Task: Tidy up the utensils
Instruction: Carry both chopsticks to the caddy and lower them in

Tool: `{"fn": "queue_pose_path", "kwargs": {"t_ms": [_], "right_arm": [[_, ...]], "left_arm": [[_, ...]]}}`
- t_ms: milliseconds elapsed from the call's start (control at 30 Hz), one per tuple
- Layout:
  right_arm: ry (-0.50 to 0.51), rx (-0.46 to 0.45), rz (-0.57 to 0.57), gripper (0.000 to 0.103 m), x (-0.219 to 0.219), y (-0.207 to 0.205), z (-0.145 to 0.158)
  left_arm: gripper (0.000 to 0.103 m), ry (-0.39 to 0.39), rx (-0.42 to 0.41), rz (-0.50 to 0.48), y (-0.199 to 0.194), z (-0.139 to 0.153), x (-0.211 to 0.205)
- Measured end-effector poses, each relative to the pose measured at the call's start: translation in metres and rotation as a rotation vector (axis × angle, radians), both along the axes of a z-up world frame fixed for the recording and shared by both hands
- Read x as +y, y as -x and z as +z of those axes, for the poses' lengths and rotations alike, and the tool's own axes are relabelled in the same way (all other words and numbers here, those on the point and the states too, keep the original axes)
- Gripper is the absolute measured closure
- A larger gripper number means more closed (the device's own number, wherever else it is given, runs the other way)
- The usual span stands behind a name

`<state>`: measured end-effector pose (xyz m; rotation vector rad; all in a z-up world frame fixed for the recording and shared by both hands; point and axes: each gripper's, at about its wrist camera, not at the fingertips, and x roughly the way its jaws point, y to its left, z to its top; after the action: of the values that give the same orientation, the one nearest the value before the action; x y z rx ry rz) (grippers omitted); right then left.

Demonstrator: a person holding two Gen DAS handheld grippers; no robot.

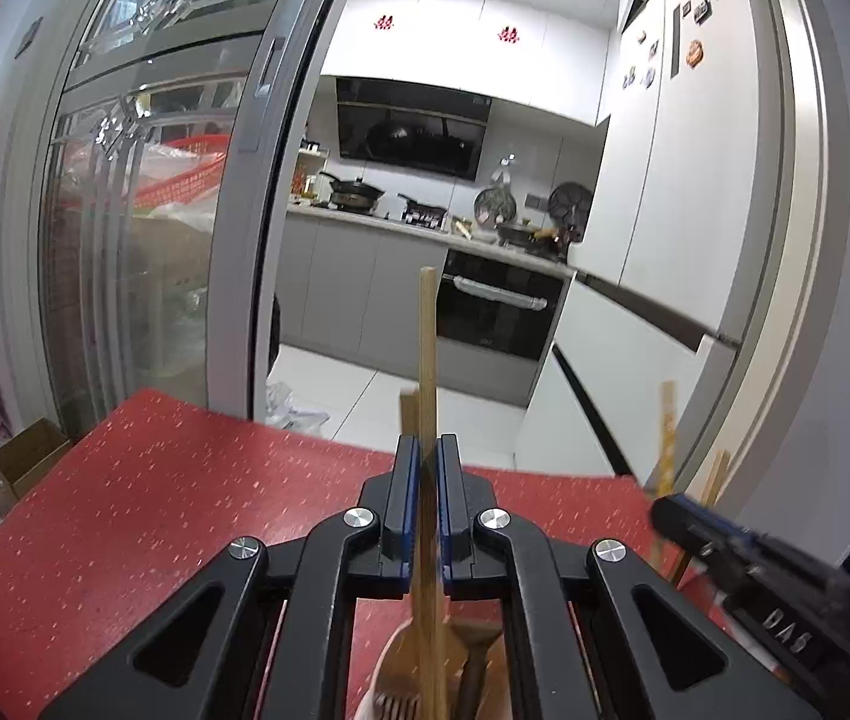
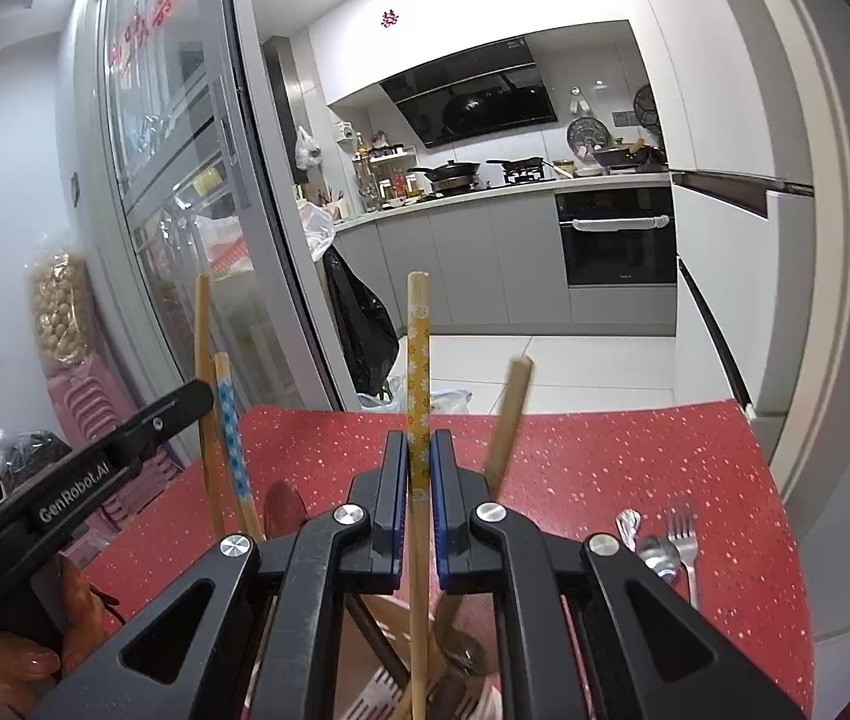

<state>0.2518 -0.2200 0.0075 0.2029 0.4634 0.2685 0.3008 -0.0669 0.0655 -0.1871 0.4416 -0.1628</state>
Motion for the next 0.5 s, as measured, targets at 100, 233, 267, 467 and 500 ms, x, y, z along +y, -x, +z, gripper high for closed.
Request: {"fn": "queue_pose_path", "kwargs": {"t_ms": [100,233,267,467,500], "right_arm": [[-0.005,0.001,-0.008,0.095,-0.004,0.007,0.0],[-0.008,0.002,-0.021,0.095,-0.009,0.017,0.0],[-0.011,0.003,-0.024,0.095,-0.01,0.02,0.0],[-0.016,0.024,-0.031,0.095,-0.012,0.028,-0.001],[-0.012,0.027,-0.029,0.095,-0.012,0.029,-0.001]], "left_arm": [[0.075,-0.01,0.029,0.008,0.007,-0.003,0.003],[0.075,-0.037,0.066,0.019,0.014,-0.005,0.003],[0.075,-0.044,0.073,0.022,0.015,-0.005,0.003],[0.075,-0.075,0.119,0.032,0.021,-0.005,0.003],[0.074,-0.078,0.127,0.031,0.021,-0.005,0.003]]}}
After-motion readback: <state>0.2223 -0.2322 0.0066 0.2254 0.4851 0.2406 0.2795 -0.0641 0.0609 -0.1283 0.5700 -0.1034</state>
